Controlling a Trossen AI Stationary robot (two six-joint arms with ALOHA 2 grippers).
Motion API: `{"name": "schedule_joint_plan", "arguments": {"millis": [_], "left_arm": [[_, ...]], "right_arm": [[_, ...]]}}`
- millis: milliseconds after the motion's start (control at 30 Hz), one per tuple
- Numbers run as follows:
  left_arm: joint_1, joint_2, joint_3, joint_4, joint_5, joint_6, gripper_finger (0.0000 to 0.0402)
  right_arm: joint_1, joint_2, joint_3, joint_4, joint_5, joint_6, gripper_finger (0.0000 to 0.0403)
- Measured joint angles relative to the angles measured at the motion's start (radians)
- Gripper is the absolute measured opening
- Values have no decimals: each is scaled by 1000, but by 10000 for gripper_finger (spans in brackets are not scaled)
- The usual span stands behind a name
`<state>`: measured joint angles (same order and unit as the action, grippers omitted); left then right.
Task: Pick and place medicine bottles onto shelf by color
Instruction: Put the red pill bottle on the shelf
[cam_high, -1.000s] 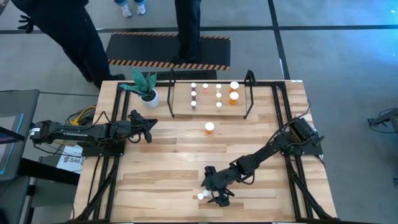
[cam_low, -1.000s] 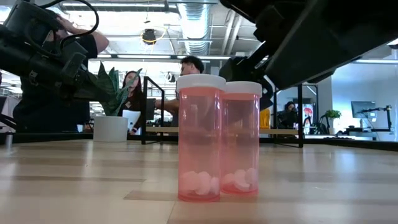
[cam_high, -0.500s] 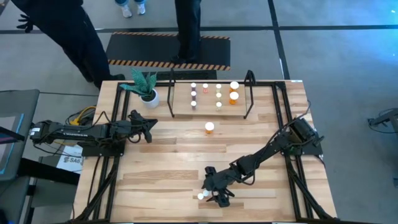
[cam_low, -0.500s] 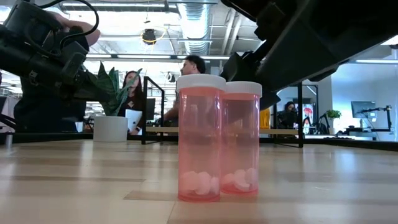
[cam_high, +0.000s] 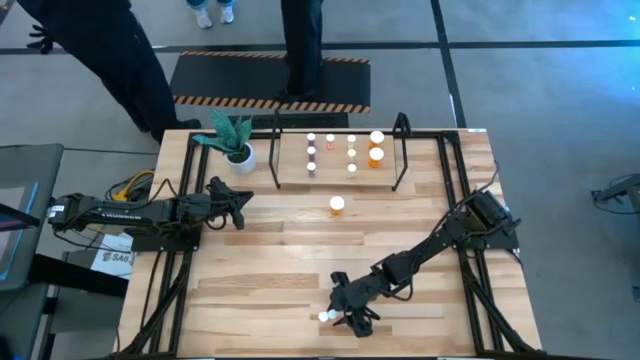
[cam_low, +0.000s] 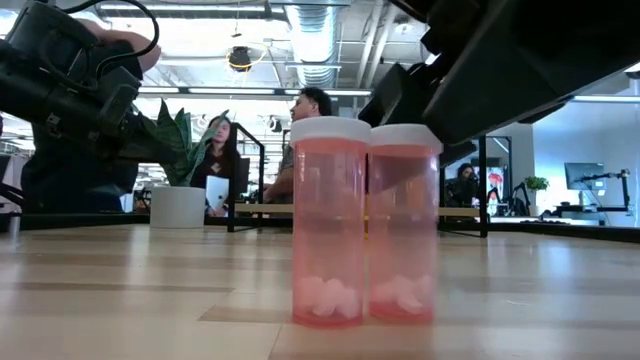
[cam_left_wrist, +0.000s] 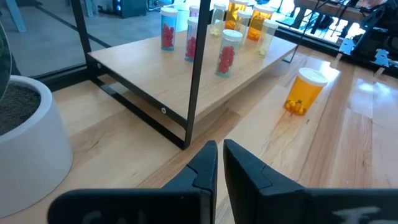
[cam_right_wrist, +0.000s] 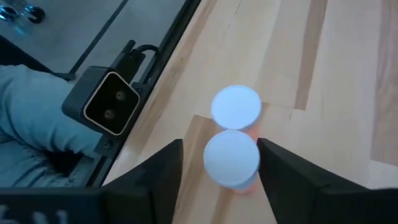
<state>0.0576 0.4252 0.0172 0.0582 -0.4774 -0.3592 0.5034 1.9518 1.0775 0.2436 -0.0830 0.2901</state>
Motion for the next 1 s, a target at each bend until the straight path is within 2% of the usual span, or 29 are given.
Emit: {"name": "schedule_joint_plan", "arguments": {"millis": [433,567,767,1000], "left_arm": [[0,0,0,0,0,0,13],[0,0,0,0,0,0,13],[0,0,0,0,0,0,13],[0,0,0,0,0,0,13]], "right_arm": [[2,0,0,18,0,1,119],[2,0,0,15,-7,14,116],[1,-10,0,-17,-21,16,135],[-18,-33,1,-78,-12,8,120]]}}
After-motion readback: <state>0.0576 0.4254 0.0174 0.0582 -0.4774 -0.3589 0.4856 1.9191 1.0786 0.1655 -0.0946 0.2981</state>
